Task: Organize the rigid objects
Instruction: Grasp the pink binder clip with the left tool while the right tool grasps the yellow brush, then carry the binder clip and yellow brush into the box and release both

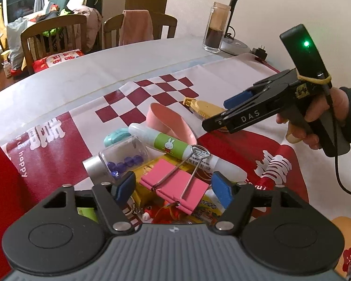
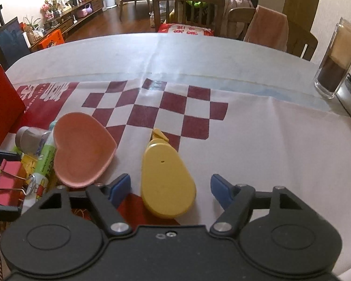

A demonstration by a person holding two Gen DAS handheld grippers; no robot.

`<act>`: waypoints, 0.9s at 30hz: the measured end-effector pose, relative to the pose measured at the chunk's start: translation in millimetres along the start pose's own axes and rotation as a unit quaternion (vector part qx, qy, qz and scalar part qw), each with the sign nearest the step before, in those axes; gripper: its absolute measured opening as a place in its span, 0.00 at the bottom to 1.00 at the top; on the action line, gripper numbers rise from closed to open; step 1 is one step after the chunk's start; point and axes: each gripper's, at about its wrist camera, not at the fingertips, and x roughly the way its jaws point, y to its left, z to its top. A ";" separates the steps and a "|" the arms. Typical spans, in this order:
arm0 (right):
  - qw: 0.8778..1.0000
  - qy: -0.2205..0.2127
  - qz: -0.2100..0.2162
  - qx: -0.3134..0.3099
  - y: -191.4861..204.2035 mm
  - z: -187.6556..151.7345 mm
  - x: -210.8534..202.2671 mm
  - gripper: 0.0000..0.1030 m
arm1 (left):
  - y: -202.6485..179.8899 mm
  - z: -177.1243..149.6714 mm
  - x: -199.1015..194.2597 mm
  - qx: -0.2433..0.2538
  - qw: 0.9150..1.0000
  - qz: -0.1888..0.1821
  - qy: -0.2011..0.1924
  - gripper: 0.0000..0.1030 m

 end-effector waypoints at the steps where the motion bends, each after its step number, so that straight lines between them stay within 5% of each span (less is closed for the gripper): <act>1: 1.000 0.000 0.004 0.005 -0.6 0.1 0.1 0.68 | 0.2 0.1 -0.3 -0.001 1.000 0.002 -0.001 0.62; 7: 1.000 -0.002 0.012 0.016 4.6 -2.0 -4.3 0.49 | -2.8 0.9 -1.3 -0.003 1.000 0.008 0.002 0.57; 27: 0.997 -0.048 0.007 0.064 28.2 -34.9 -93.2 0.48 | 1.6 -7.5 -38.0 -0.083 0.996 0.043 -0.005 0.57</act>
